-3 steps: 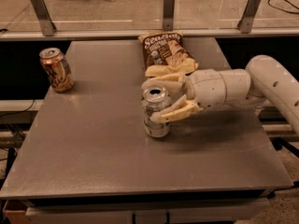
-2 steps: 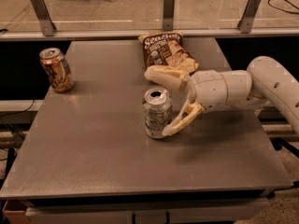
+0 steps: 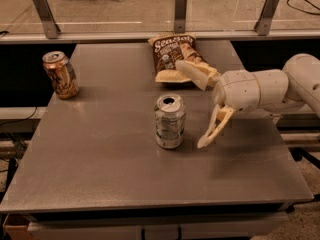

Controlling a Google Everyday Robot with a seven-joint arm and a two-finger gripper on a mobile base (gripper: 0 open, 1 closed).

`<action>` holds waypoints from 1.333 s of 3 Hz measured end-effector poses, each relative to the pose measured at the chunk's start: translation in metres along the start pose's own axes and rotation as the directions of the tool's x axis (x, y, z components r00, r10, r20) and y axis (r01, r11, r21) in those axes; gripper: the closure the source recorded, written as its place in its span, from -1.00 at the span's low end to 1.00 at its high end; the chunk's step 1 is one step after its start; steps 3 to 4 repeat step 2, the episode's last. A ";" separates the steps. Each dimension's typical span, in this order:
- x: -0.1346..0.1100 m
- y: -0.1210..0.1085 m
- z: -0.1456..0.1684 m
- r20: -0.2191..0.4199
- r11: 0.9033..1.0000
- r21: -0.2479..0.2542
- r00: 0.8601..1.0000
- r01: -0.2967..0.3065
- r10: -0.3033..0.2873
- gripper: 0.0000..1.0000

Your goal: Place 7up can upright

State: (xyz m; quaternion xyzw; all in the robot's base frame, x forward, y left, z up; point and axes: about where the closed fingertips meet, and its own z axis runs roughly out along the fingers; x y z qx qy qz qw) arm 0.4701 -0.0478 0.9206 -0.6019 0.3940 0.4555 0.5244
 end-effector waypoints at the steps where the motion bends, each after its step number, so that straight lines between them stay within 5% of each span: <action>1: -0.015 -0.011 -0.049 -0.110 0.998 0.040 0.993 0.043 -0.038 -1.00; 2: -0.030 -0.023 -0.068 -0.122 0.993 0.080 0.990 0.086 -0.076 -1.00; 4: -0.030 -0.023 -0.068 -0.122 0.993 0.080 0.990 0.086 -0.076 -1.00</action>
Offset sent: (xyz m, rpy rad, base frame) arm 0.0093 -0.0329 0.0139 -0.0620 -0.0395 -0.0494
